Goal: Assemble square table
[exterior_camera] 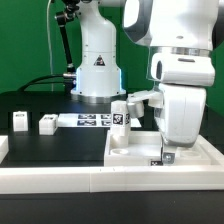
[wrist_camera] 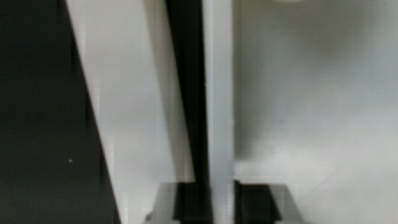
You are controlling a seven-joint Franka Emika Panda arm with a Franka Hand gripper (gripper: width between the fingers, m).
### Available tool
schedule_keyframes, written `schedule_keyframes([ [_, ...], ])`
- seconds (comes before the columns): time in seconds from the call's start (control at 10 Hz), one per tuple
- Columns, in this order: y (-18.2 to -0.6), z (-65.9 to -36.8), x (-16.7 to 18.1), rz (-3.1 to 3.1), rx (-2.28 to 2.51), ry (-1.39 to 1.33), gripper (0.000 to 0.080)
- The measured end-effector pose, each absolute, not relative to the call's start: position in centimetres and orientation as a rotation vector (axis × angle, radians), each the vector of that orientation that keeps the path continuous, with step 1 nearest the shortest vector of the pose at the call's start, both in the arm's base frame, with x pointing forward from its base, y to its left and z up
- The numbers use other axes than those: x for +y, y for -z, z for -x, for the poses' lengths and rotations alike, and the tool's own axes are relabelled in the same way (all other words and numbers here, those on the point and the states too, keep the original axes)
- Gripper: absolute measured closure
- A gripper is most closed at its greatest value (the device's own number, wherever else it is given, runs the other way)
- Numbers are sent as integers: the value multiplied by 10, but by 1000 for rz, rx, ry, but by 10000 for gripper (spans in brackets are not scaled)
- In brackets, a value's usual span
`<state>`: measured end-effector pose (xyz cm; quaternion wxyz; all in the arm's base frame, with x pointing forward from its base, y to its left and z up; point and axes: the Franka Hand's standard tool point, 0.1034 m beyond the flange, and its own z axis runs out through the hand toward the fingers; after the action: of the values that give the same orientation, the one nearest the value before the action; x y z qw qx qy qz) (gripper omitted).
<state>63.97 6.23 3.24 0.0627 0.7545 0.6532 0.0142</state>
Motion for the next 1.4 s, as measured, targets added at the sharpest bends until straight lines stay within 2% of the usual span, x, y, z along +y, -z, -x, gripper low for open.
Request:
schedule_keyframes([
  [0.1,-34,-640,61,-2281,1971,-44,629],
  [0.3,-56,-644,45,-2301,1942,-21,357],
  [0.4,-64,-645,36,-2309,1931,-11,357],
  [0.5,-76,-645,23,-2320,1916,0,198],
  [0.6,-90,-640,12,-2337,1897,14,164],
  [0.8,-108,-612,-8,-2374,1854,32,154],
  [1.1,-122,-576,-49,-2365,1851,23,151],
  [1.2,-118,-565,-59,-2374,1841,18,151],
  [1.4,-117,-566,-54,-2417,1790,15,151],
])
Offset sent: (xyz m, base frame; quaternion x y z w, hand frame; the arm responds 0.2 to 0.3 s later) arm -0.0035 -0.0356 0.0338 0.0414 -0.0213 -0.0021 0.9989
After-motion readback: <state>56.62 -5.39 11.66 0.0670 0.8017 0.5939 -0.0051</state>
